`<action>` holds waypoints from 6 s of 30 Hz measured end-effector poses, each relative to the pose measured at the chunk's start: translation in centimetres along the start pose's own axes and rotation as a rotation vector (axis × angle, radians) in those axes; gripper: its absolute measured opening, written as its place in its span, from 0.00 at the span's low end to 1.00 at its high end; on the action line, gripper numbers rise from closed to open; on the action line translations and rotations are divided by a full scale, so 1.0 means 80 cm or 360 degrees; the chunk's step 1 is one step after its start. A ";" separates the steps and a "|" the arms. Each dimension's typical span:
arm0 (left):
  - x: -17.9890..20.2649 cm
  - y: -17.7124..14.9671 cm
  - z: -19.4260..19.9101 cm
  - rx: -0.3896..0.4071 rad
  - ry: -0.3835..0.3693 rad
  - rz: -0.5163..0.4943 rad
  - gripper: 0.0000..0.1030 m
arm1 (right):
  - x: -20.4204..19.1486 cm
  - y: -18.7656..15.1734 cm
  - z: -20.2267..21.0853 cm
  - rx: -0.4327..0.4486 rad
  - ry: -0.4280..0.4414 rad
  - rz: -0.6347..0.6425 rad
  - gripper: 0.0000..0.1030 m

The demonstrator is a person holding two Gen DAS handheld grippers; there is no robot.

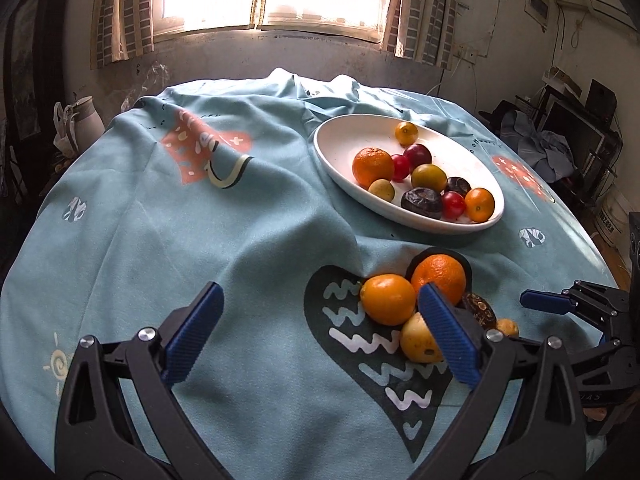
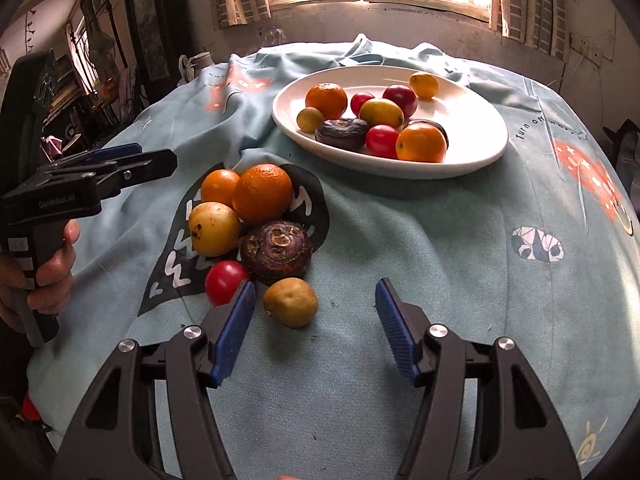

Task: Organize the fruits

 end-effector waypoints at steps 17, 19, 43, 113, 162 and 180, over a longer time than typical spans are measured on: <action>0.000 0.000 0.004 0.0001 -0.0015 0.0007 0.97 | -0.014 -0.006 -0.011 -0.0020 0.0024 0.0073 0.28; 0.005 -0.002 0.004 -0.0025 -0.0068 -0.0008 0.97 | -0.009 -0.003 -0.007 0.0007 0.0041 0.0030 0.28; 0.083 -0.053 -0.028 -0.0245 -0.0273 -0.0433 0.44 | 0.011 -0.004 -0.007 -0.0002 -0.0016 -0.0110 0.28; -0.035 0.020 0.007 0.0118 0.0180 0.0138 0.98 | -0.020 0.012 -0.002 -0.0006 0.0094 -0.0316 0.60; 0.052 -0.020 -0.016 0.0007 0.0007 -0.0400 0.77 | 0.000 0.021 0.041 0.0222 0.0103 -0.0368 0.27; 0.063 -0.020 -0.060 -0.0170 -0.0122 -0.0415 0.43 | -0.002 0.019 0.037 0.0206 0.0071 -0.0350 0.27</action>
Point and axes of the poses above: each gripper's, at about its wrist camera, not at the fingertips, and z roughly against the way its jaws point, x to its right, y to its top, the point moved 4 cm from there along -z, roughly the way its jaws point, and after that the axes turned 3 degrees about z, right-handed, at the moved point
